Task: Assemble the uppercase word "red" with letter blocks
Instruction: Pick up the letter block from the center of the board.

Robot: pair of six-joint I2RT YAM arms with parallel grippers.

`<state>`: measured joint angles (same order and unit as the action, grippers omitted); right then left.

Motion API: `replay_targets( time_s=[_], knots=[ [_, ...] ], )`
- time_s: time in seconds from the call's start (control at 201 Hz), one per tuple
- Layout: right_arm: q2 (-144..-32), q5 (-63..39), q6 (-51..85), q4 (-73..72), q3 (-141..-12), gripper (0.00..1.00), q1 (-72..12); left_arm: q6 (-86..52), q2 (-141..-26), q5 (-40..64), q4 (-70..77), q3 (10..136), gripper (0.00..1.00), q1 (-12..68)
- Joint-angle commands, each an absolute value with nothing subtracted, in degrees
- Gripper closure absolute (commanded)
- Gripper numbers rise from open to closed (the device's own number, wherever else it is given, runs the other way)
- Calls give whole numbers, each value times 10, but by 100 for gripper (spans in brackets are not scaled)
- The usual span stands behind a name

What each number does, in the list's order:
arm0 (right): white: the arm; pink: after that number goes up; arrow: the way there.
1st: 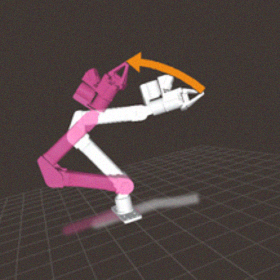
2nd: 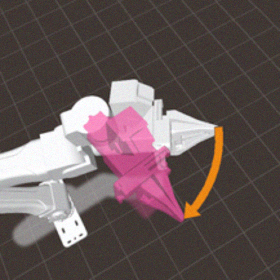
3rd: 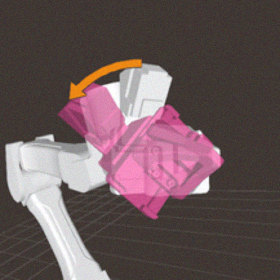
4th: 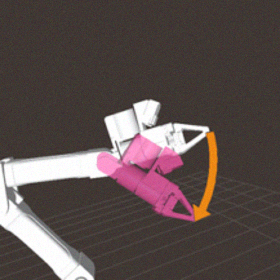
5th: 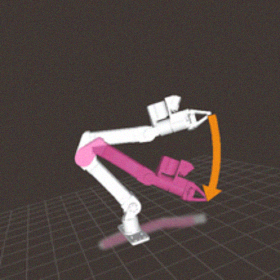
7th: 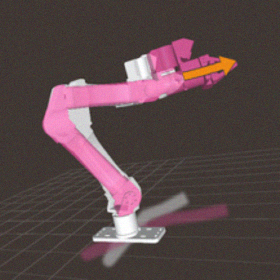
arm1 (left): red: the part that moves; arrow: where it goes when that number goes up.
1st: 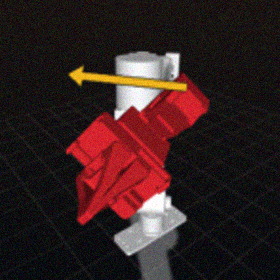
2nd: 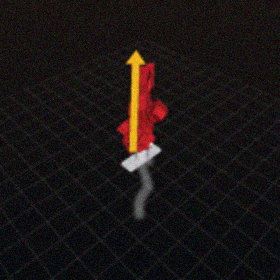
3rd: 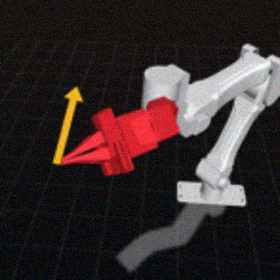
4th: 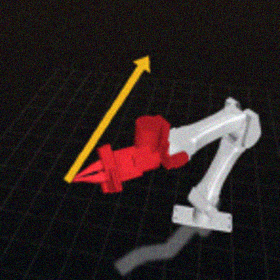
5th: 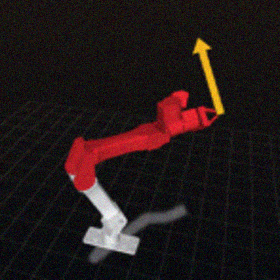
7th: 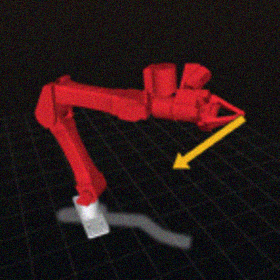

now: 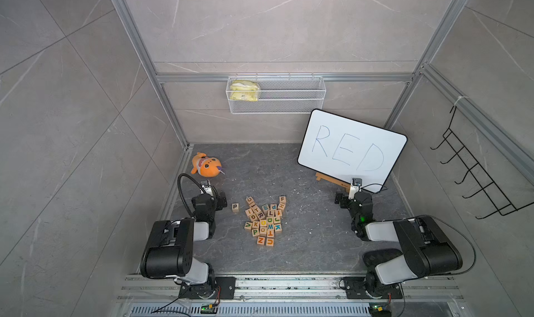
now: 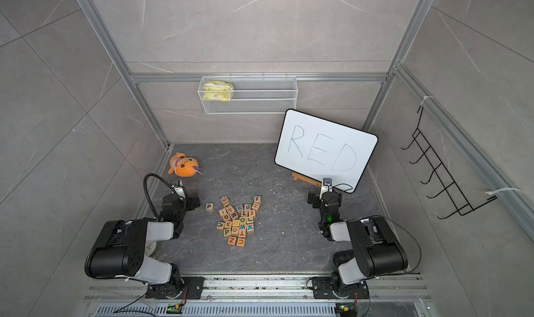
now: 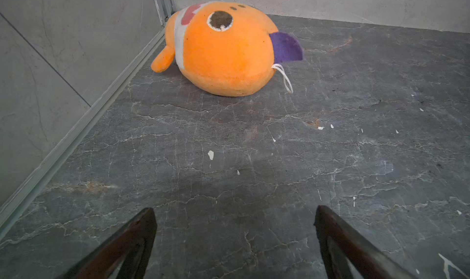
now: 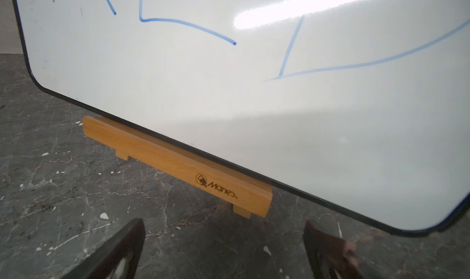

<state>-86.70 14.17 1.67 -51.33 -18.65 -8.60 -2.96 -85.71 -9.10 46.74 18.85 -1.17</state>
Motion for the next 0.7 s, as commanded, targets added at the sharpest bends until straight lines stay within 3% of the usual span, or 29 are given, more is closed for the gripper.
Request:
replay_targets(
  time_s=[0.0,0.697],
  knots=[
    [-873,153,11,-530,-195,0,-84,-16,-860,-103,492,202,0,-15],
    [-867,161,8,-539,-195,0,-85,-16,-860,-103,496,201,0,-15]
  ],
)
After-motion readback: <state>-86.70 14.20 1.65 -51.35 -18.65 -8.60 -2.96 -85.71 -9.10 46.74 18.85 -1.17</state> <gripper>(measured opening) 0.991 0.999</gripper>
